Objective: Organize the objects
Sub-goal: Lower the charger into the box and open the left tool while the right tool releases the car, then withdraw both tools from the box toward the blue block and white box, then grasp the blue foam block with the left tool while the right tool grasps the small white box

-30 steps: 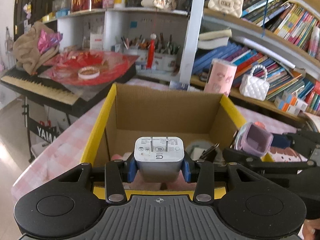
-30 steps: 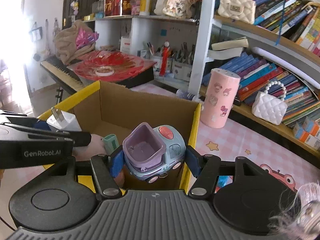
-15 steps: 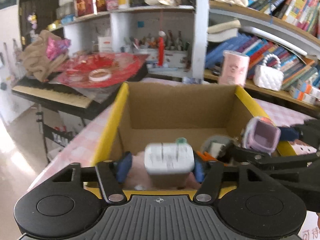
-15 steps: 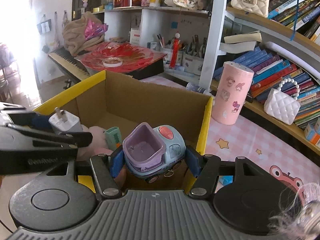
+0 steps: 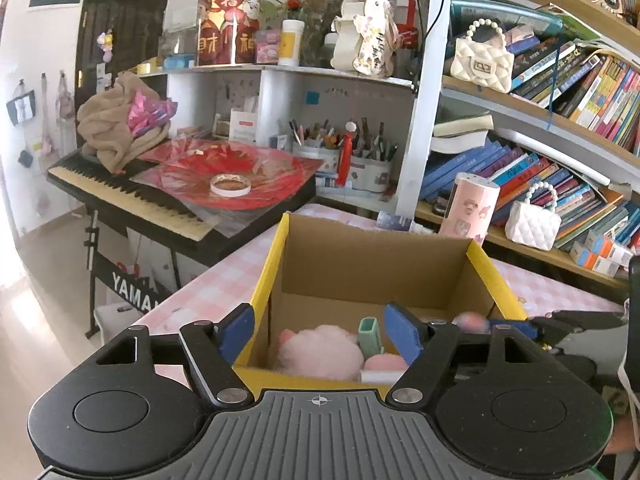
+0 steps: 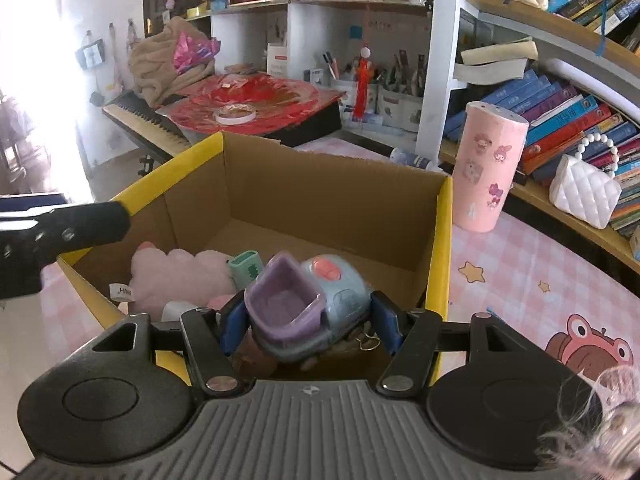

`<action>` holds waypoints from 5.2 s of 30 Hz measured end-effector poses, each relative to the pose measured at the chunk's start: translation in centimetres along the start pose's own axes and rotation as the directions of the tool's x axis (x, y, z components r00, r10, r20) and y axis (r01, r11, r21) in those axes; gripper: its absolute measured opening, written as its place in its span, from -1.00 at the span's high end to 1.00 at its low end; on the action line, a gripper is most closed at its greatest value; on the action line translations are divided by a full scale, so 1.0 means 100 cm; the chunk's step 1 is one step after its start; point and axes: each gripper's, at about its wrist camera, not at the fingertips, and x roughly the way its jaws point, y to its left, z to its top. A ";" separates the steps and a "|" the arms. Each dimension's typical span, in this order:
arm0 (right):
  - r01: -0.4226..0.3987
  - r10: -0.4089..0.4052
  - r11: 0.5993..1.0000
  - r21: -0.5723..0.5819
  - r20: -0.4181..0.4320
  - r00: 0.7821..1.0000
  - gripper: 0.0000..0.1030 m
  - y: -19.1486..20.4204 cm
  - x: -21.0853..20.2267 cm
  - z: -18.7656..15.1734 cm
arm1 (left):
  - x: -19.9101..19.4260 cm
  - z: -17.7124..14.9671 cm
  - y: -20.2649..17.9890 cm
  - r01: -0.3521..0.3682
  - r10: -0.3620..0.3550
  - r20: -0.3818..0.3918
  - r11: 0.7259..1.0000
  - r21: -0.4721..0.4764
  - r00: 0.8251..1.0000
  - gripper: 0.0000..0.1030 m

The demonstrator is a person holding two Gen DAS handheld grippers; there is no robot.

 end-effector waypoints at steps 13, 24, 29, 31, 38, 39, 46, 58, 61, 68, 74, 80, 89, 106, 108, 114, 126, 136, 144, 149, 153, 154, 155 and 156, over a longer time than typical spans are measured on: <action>0.070 -0.072 0.997 0.033 0.077 0.994 -0.37 0.010 -0.043 -0.013 | -0.026 -0.024 0.004 0.016 -0.016 -0.020 1.000 -0.014 1.000 -0.56; 0.156 -0.164 0.982 0.103 0.074 0.984 -0.39 0.025 -0.088 -0.045 | -0.043 -0.044 0.014 0.066 -0.065 -0.069 0.998 0.015 0.995 -0.56; 0.193 -0.200 0.969 0.152 0.035 0.979 -0.43 0.036 -0.098 -0.061 | -0.055 -0.055 0.017 0.082 -0.077 -0.097 0.995 0.051 0.992 -0.56; 0.202 -0.208 0.966 0.159 0.020 0.978 -0.43 0.041 -0.103 -0.068 | -0.062 -0.060 0.018 0.088 -0.081 -0.105 0.994 0.063 0.991 -0.56; 0.233 -0.236 0.957 0.171 0.000 0.972 -0.48 0.060 -0.121 -0.088 | -0.082 -0.073 0.024 0.101 -0.091 -0.126 0.992 0.078 0.988 -0.57; 0.237 -0.240 0.956 0.171 -0.001 0.971 -0.49 0.063 -0.124 -0.091 | -0.085 -0.075 0.024 0.103 -0.093 -0.130 0.992 0.079 0.987 -0.57; 0.264 -0.267 0.949 0.172 -0.009 0.964 -0.53 0.074 -0.145 -0.112 | -0.100 -0.088 0.021 0.137 -0.123 -0.150 0.987 0.089 0.981 -0.57; 0.359 -0.358 0.901 0.245 -0.048 0.932 -0.59 0.070 -0.182 -0.151 | -0.117 -0.109 0.000 0.240 -0.212 -0.195 0.961 0.135 0.958 -0.57; 0.387 -0.385 0.882 0.268 -0.061 0.921 -0.59 0.067 -0.191 -0.161 | -0.118 -0.113 -0.010 0.274 -0.240 -0.208 0.950 0.152 0.948 -0.57; 0.454 -0.447 0.831 0.322 -0.101 0.889 -0.61 0.050 -0.211 -0.181 | -0.117 -0.118 -0.038 0.353 -0.306 -0.234 0.916 0.191 0.923 -0.57; 0.513 -0.503 0.777 0.365 -0.131 0.854 -0.63 0.032 -0.227 -0.195 | -0.114 -0.120 -0.067 0.420 -0.362 -0.258 0.879 0.226 0.896 -0.57; 0.556 -0.539 0.730 0.397 -0.163 0.826 -0.64 0.010 -0.239 -0.207 | -0.108 -0.124 -0.098 0.470 -0.400 -0.283 0.846 0.251 0.872 -0.57; 0.561 -0.536 0.722 0.404 -0.186 0.823 -0.64 -0.027 -0.235 -0.209 | -0.090 -0.117 -0.133 0.480 -0.403 -0.293 0.835 0.269 0.867 -0.57; 0.482 -0.469 0.796 0.367 -0.130 0.874 -0.60 -0.123 -0.182 -0.171 | -0.024 -0.073 -0.200 0.365 -0.312 -0.208 0.882 0.299 0.927 -0.57; 0.470 -0.461 0.808 0.356 -0.113 0.880 -0.60 -0.134 -0.175 -0.166 | -0.017 -0.066 -0.207 0.346 -0.298 -0.193 0.888 0.302 0.935 -0.57; 0.424 -0.426 0.850 0.312 -0.064 0.902 -0.52 -0.162 -0.146 -0.152 | 0.006 -0.049 -0.227 0.299 -0.258 -0.169 0.907 0.297 0.951 -0.57; 0.365 -0.369 0.889 0.275 -0.039 0.929 -0.45 -0.213 -0.066 -0.136 | 0.048 -0.036 -0.251 0.215 -0.164 -0.190 0.930 0.297 0.968 -0.57; 0.283 -0.279 0.924 0.258 -0.052 0.959 -0.15 -0.229 -0.023 -0.136 | 0.073 -0.037 -0.266 0.186 -0.126 -0.205 0.934 0.306 0.971 -0.57; 0.233 -0.237 0.942 0.241 -0.012 0.972 0.43 -0.233 -0.049 -0.139 | 0.119 -0.042 -0.277 0.132 -0.068 -0.225 0.951 0.279 0.972 -0.45; 0.219 -0.232 0.935 0.278 0.012 0.973 0.45 -0.234 -0.075 -0.144 | 0.159 -0.046 -0.275 0.043 0.026 -0.256 0.965 0.258 0.966 -0.19; 0.209 -0.225 0.927 0.313 0.014 0.974 0.45 -0.233 -0.090 -0.148 | 0.179 -0.049 -0.270 0.019 0.054 -0.272 0.966 0.258 0.961 -0.03; 0.208 -0.224 0.926 0.316 0.015 0.974 0.45 -0.232 -0.093 -0.148 | 0.184 -0.049 -0.269 0.022 0.053 -0.282 0.966 0.257 0.958 0.00; 0.209 -0.226 0.925 0.318 0.014 0.974 0.45 -0.232 -0.096 -0.149 | 0.187 -0.049 -0.269 0.026 0.051 -0.291 0.967 0.254 0.955 0.10; 0.209 -0.226 0.924 0.320 0.014 0.974 0.45 -0.231 -0.098 -0.149 | 0.190 -0.051 -0.268 0.036 0.043 -0.304 0.968 0.248 0.952 0.29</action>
